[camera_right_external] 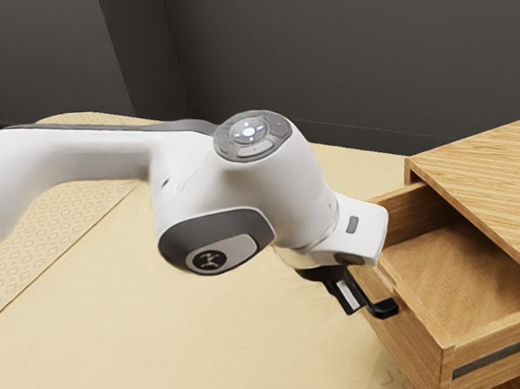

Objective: Push the drawer handle with one arm to close the drawer

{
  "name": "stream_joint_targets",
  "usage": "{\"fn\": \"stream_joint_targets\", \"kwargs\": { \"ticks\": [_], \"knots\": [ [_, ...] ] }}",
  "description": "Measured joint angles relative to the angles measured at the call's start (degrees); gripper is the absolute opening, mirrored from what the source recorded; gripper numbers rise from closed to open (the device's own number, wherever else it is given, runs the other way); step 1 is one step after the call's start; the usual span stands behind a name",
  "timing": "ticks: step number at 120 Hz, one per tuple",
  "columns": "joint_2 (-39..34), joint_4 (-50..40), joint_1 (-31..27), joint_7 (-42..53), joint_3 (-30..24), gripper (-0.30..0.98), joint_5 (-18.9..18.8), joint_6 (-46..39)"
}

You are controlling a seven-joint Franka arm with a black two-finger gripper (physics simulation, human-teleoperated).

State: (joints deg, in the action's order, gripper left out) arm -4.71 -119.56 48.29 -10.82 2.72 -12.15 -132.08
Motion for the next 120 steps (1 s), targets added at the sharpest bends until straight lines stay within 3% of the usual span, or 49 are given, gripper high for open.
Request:
{"fn": "stream_joint_targets", "kwargs": {
  "ticks": [120],
  "knots": [
    [21.4,27.8,-2.6,6.3,-3.3,-0.1,0.2,2.7]
  ]
}}
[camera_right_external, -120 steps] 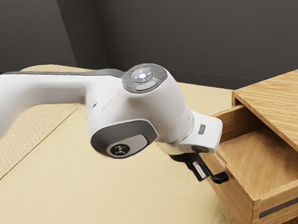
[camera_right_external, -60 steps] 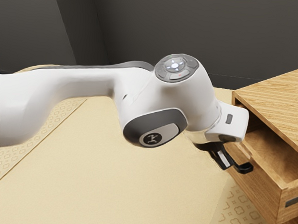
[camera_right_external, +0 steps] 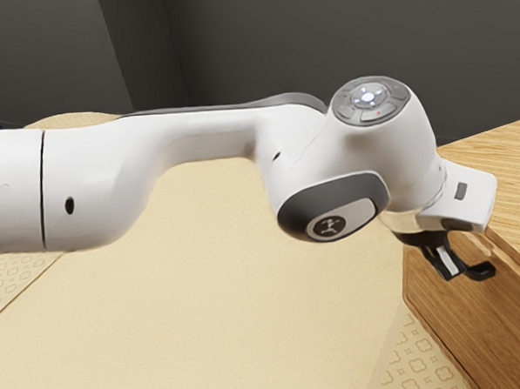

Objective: Push the drawer handle with one arm to close the drawer

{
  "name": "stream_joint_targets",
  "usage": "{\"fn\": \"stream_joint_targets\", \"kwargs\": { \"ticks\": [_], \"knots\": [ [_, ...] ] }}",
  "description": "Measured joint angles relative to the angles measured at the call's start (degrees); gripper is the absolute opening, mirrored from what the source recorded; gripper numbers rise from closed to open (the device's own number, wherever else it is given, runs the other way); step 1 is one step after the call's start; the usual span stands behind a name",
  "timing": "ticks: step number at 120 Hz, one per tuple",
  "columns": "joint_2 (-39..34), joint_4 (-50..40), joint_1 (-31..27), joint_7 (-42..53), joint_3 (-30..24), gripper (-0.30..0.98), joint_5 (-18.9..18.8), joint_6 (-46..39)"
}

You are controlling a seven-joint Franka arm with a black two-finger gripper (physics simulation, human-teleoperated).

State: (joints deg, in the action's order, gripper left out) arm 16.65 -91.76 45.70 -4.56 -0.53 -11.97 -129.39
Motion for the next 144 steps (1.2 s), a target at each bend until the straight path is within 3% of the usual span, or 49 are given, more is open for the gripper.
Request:
{"fn": "stream_joint_targets", "kwargs": {
  "ticks": [32,50,58,69,92,123,144],
  "knots": [
    [1.3,1.4,-1.5,1.5,-1.4,-0.1,0.1,0.1],
    [-11.2,-15.0,-1.9,1.4,1.9,-0.1,4.0,-0.4],
    [-19.4,-23.1,-4.0,0.6,2.1,0.01,4.8,-0.2],
    [-25.4,-26.4,-8.8,-0.3,2.1,0.22,5.4,1.9],
    [-29.6,-22.8,-28.3,-2.4,1.9,0.5,6.9,9.4],
    [-32.4,-21.5,-41.3,-6.1,1.8,0.63,10.8,21.6],
    [-32.5,-21.3,-43.4,-6.3,1.7,0.66,11.1,25.5]
  ]
}}
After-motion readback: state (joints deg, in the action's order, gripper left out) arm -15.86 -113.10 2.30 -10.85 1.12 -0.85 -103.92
